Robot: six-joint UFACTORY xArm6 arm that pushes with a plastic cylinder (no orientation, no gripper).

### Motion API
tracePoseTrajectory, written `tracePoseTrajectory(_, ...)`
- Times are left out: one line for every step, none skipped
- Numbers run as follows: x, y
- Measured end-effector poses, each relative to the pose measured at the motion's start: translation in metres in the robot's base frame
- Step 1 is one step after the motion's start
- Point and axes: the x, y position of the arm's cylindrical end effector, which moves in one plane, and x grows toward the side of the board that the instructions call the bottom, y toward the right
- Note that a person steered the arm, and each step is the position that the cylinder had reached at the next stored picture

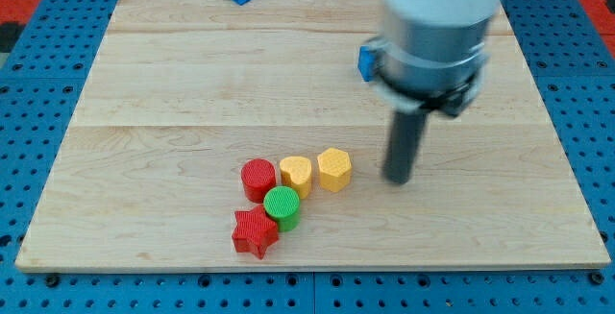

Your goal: Move the green star to the top of the yellow heart

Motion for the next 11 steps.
tracePoseTrajectory(-0.055, 0.117)
tracePoseTrajectory(-0.111, 0.165)
tracePoseTrajectory(-0.143, 0.075)
tracePoseTrajectory(-0.103, -0.084)
tracePoseTrajectory(-0.075, -0.151)
tracePoseTrajectory(-0.095, -0.189)
tracePoseTrajectory(-0.088, -0.230)
tracePoseTrajectory(-0.071, -0.167)
tracePoseTrajectory(-0.075, -0.166)
tracePoseTrajectory(-0.055, -0.177)
tracePoseTrajectory(-0.045, -0.189)
